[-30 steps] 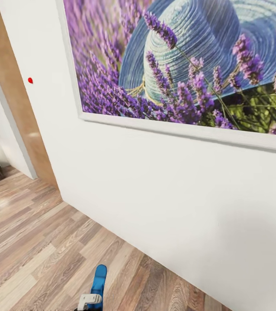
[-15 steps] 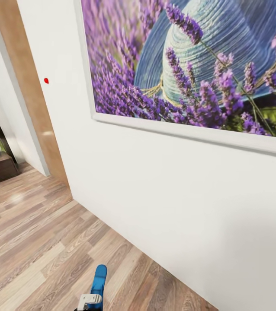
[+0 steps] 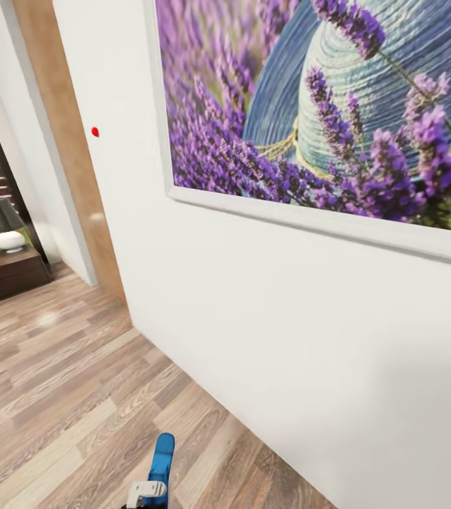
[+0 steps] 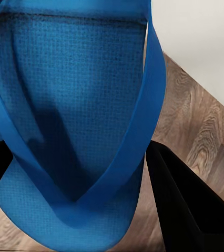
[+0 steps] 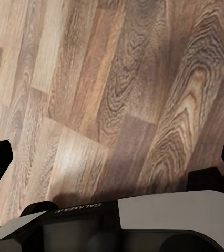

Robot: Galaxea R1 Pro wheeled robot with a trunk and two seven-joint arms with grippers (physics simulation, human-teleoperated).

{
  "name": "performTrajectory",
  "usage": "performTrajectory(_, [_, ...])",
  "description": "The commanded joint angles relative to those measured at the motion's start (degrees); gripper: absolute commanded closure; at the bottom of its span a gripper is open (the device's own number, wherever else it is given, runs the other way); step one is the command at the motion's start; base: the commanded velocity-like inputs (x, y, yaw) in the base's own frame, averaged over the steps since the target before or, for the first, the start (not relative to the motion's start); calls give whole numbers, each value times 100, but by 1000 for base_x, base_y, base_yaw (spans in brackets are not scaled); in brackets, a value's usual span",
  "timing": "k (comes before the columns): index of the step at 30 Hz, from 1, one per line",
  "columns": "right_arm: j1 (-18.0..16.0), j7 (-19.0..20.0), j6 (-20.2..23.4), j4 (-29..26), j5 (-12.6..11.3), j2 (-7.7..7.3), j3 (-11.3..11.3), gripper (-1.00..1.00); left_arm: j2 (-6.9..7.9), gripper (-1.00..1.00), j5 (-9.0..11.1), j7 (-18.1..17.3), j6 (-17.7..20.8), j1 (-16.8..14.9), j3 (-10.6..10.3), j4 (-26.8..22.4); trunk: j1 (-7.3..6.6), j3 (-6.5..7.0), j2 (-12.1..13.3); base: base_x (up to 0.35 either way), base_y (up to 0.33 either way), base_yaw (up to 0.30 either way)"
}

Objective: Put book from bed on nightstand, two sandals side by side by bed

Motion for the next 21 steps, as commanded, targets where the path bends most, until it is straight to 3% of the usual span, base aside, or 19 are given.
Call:
performTrajectory(1, [-1, 30, 47, -1, -50, 1, -21, -100, 0, 100, 20, -42, -2, -6, 29, 9, 0, -6, -3, 8, 0, 287])
performTrajectory(21, [-1, 30, 47, -1, -50, 1, -21, -100, 0, 100, 20, -42, -2, -6, 29, 9, 0, -6, -3, 1, 0, 293])
